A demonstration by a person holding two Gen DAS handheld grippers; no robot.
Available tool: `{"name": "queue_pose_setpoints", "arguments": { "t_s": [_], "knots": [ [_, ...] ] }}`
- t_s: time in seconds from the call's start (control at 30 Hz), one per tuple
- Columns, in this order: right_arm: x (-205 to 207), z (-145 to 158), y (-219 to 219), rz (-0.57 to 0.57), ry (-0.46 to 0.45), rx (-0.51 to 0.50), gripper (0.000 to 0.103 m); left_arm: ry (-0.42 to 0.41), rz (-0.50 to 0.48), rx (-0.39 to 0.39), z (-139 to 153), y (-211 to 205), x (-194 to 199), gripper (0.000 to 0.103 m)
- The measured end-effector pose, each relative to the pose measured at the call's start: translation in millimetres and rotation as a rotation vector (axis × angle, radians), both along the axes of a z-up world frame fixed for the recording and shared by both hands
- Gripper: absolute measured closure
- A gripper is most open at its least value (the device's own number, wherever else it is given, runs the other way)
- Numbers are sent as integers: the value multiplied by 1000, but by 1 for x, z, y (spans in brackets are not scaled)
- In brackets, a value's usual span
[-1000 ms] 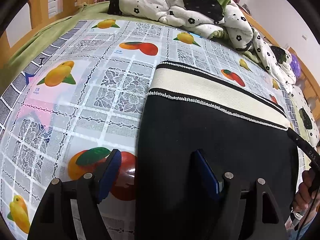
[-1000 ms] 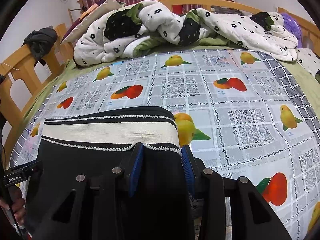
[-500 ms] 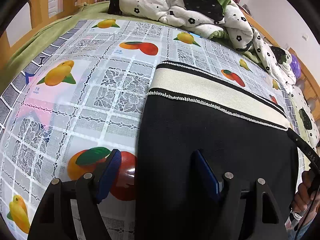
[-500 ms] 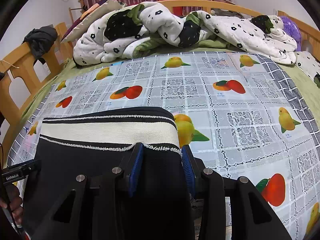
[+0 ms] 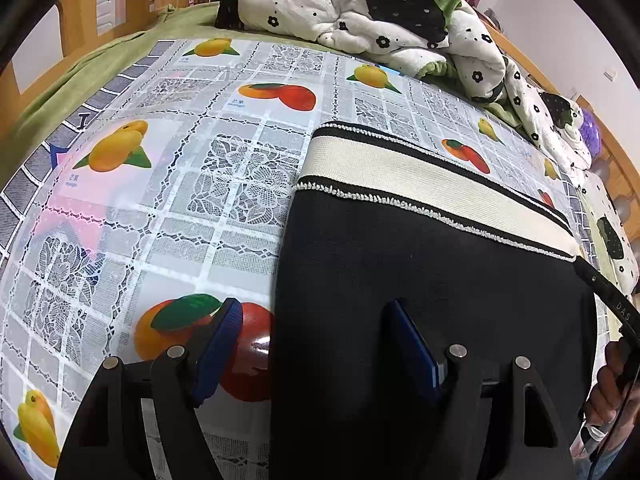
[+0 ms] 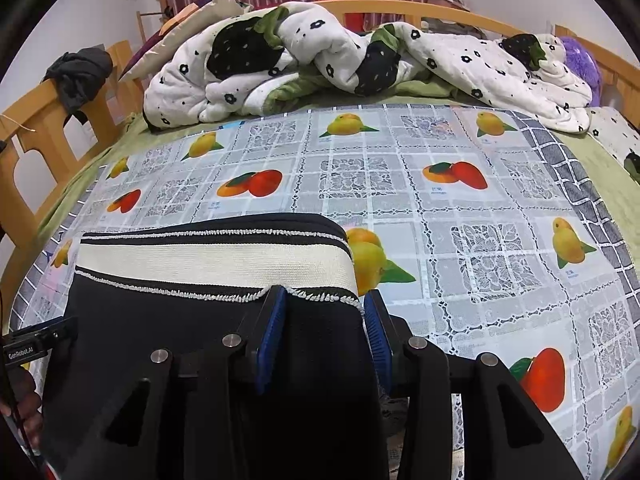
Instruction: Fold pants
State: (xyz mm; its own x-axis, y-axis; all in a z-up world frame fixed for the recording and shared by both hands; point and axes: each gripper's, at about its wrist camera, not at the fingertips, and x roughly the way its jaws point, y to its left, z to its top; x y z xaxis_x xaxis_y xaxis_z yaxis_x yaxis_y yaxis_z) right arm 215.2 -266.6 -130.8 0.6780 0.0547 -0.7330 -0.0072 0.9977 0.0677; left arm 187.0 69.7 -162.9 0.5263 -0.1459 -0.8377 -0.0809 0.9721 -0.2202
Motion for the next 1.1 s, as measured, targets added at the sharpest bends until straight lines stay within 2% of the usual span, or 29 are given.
{"name": "queue_pose_setpoints", "arguments": {
  "t_s": [0.17, 0.33, 0.73, 1.0, 1.1],
  "knots": [
    [-1, 2, 1, -22, 43, 15, 63, -9, -8, 19, 1, -2, 0, 28],
    [-6, 3, 2, -17, 89, 24, 63, -8, -6, 2, 0, -2, -1, 28],
    [-7, 3, -2, -17, 130, 62, 62, -21, -9, -6, -2, 1, -2, 28],
    [-7, 4, -1, -13, 133, 51, 62, -18, -12, -5, -3, 1, -2, 28],
    [-3, 5, -4, 15, 142, 59, 59, -10, -52, -9, 1, 2, 3, 28]
  ]
}}
